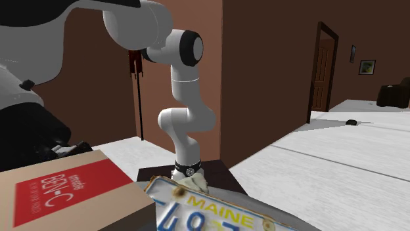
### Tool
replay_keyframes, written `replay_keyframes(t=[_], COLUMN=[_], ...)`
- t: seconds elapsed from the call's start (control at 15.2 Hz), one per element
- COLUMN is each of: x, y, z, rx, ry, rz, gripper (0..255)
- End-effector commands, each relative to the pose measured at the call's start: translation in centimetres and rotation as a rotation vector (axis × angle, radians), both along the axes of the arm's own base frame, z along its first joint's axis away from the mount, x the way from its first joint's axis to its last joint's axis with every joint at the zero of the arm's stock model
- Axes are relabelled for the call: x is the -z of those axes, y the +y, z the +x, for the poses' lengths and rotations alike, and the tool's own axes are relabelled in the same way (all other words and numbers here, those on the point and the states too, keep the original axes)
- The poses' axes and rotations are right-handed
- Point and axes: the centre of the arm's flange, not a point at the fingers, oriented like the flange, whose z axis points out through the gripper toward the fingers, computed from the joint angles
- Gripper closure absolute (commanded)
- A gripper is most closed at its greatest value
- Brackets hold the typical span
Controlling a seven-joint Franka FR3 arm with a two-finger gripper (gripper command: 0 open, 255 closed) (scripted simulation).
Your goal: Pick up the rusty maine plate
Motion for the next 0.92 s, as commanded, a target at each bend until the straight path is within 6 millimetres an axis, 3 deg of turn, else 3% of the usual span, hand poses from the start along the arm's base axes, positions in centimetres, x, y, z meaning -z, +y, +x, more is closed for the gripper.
replay_keyframes(t=[0.0,0.86], x=[-1.0,-7.4], y=[0.0,0.0], z=[-0.1,-0.1], rx=[0.000,0.000], ry=[0.000,0.000], rz=[0.000,0.000], gripper=[255,255])
